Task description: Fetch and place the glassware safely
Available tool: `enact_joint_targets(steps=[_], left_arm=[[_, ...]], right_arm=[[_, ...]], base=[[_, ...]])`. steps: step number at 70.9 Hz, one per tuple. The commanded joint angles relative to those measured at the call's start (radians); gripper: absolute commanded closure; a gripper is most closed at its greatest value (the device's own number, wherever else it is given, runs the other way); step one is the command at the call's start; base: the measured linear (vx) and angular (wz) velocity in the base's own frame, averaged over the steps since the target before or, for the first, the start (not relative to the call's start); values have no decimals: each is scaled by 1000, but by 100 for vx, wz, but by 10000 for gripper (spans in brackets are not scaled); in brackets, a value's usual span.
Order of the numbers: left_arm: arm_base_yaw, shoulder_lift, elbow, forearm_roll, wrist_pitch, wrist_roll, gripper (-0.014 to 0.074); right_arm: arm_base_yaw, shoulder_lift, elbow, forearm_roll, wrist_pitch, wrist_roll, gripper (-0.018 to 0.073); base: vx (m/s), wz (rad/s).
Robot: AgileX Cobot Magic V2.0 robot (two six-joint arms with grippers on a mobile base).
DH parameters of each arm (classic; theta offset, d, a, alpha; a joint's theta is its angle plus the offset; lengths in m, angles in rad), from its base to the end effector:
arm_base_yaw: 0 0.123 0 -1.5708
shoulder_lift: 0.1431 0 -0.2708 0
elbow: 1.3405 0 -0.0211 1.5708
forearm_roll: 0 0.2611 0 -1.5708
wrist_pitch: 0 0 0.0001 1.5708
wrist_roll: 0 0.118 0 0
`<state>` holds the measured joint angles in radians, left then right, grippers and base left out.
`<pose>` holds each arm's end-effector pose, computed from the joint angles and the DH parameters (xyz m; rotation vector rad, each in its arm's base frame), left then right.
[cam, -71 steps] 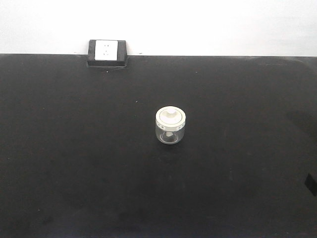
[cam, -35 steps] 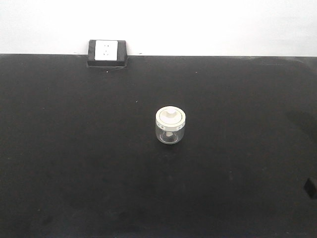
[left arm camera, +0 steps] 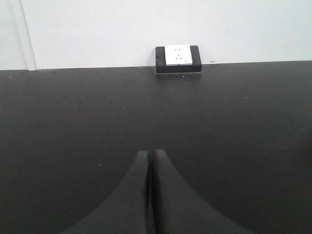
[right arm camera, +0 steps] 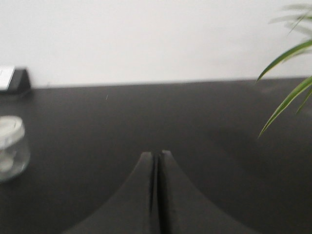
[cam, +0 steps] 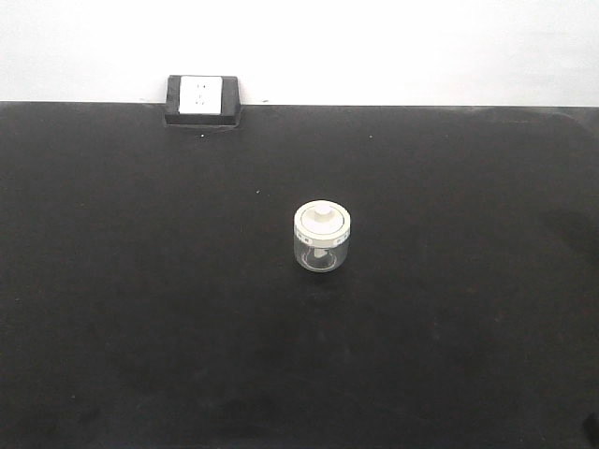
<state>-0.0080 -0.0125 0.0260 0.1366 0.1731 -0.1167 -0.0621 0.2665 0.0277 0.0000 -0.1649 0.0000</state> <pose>0.1078 0.0019 0.1869 0.0039 1.6687 0.0270 0.1291 -0.0080 0.1928 0.0501 1.6123 -0.0480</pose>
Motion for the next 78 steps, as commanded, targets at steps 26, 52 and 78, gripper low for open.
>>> enact_joint_targets(steps=[26, 52, 78], left_arm=[[-7, -11, 24, -8, -70, -8, 603], [-7, -11, 24, -8, -67, -8, 603], [-7, -11, 24, -8, -67, -8, 603]], right_arm=[[-51, -291, 19, 0, 103, -33, 563], [-51, -289, 19, 0, 206, -33, 563], [-36, -289, 19, 0, 206, -33, 563]], base=[[0, 0], [0, 0], [0, 0]])
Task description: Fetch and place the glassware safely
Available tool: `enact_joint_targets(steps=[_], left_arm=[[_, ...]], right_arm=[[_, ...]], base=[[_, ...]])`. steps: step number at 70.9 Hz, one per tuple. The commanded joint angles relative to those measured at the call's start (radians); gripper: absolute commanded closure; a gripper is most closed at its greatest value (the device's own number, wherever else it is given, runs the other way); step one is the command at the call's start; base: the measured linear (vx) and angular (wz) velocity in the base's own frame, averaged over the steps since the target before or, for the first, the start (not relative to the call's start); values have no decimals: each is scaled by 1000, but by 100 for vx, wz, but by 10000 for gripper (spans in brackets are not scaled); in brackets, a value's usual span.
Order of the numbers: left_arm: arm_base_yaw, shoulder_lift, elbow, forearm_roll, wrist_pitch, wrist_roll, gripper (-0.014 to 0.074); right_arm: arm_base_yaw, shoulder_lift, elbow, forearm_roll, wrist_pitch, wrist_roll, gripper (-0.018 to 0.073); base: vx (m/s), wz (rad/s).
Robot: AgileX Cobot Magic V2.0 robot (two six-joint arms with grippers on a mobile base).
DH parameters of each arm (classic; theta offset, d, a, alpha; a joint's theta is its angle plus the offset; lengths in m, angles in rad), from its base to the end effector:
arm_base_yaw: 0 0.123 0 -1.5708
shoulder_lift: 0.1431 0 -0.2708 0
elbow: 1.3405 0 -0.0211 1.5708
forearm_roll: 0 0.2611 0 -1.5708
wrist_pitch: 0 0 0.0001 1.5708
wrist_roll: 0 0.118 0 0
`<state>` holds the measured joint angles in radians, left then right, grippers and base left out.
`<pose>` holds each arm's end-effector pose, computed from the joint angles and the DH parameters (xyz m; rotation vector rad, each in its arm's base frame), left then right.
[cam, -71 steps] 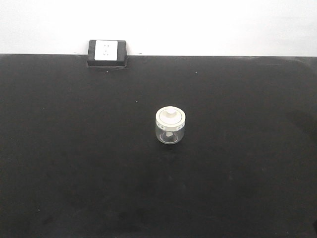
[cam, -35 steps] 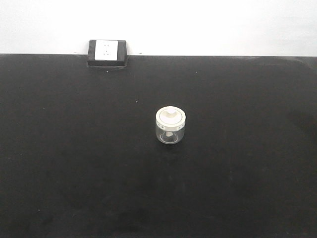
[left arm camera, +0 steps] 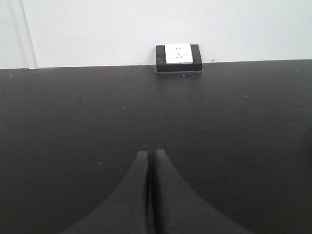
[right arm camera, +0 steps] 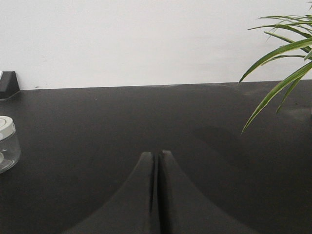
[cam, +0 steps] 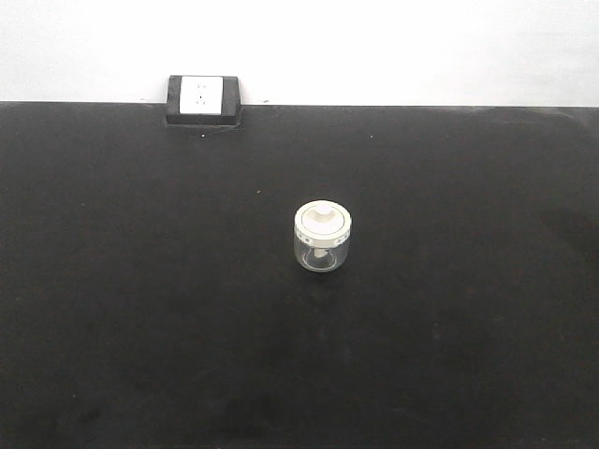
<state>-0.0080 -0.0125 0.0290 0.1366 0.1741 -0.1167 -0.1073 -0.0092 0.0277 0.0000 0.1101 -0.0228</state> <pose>0.1078 0.0019 0.1857 0.0038 1.6726 0.0272 0.1079 -0.0116 0.1931 0.0681 1.6117 -0.1006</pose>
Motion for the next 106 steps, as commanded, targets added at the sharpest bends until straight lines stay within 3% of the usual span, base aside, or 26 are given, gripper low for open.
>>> enact_joint_targets(steps=[1, 11, 106], left_arm=[[-7, -11, 21, -8, -68, -8, 603], [-7, -11, 21, -8, -68, -8, 603], [-7, -11, 21, -8, -67, -8, 603]], right_arm=[[13, -14, 19, 0, -69, -10, 563], [67, -14, 19, -12, -69, -21, 563], [65, -14, 19, -12, -70, -17, 563]], base=[[0, 0], [0, 0], [0, 0]])
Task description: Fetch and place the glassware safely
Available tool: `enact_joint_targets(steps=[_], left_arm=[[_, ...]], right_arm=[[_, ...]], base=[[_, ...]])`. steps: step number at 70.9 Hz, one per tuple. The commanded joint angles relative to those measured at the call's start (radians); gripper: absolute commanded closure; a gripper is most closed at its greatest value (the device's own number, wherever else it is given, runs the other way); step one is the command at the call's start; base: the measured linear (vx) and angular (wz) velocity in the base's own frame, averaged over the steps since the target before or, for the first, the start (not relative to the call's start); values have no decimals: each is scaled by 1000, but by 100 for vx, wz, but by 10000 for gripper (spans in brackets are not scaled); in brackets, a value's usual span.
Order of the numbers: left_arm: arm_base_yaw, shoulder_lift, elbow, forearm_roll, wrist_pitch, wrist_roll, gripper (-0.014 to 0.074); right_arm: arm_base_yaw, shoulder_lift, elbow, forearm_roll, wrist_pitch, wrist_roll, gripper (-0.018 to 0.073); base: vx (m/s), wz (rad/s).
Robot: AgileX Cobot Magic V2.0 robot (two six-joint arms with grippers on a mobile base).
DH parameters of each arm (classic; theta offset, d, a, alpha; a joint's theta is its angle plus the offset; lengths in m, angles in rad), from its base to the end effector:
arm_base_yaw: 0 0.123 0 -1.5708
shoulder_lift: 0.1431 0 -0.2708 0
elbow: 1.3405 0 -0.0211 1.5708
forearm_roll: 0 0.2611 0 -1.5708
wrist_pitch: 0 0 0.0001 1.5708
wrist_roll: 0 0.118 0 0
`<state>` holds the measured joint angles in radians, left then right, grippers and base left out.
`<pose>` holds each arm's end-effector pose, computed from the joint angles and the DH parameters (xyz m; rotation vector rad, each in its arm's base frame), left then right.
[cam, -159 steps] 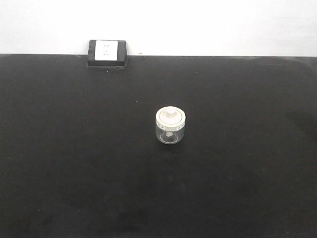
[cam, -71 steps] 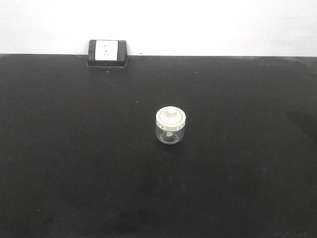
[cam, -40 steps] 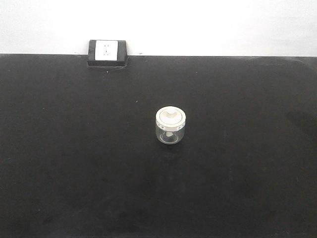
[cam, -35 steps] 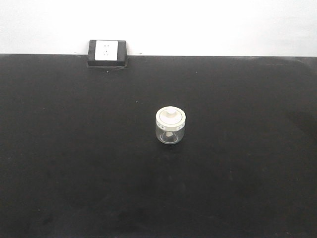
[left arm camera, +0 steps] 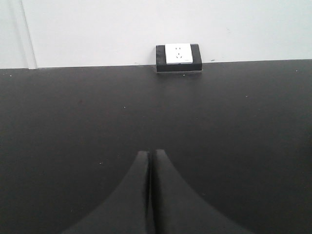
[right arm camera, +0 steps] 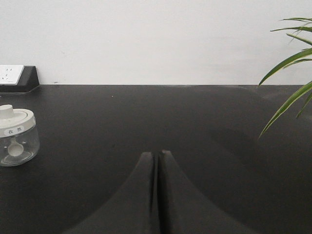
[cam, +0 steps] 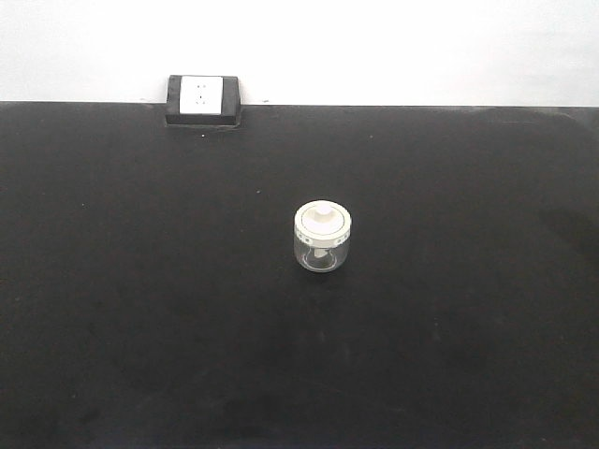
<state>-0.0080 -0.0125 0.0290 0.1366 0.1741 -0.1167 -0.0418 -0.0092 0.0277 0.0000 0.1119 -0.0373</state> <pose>0.1078 0.0019 0.1857 0.0038 1.6726 0.0272 0.1085 -0.0045 0.1929 0.0036 1.6143 -0.0611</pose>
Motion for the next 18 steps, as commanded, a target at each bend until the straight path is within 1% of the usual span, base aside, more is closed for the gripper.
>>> enact_joint_targets(steps=[1, 18], left_arm=[[-7, -11, 21, -8, -67, -8, 603], [-7, -11, 21, -8, -67, -8, 603]], right_arm=[[0, -14, 19, -12, -72, -3, 563], [0, -14, 19, -12, -72, -3, 563]], base=[[0, 0], [0, 0]])
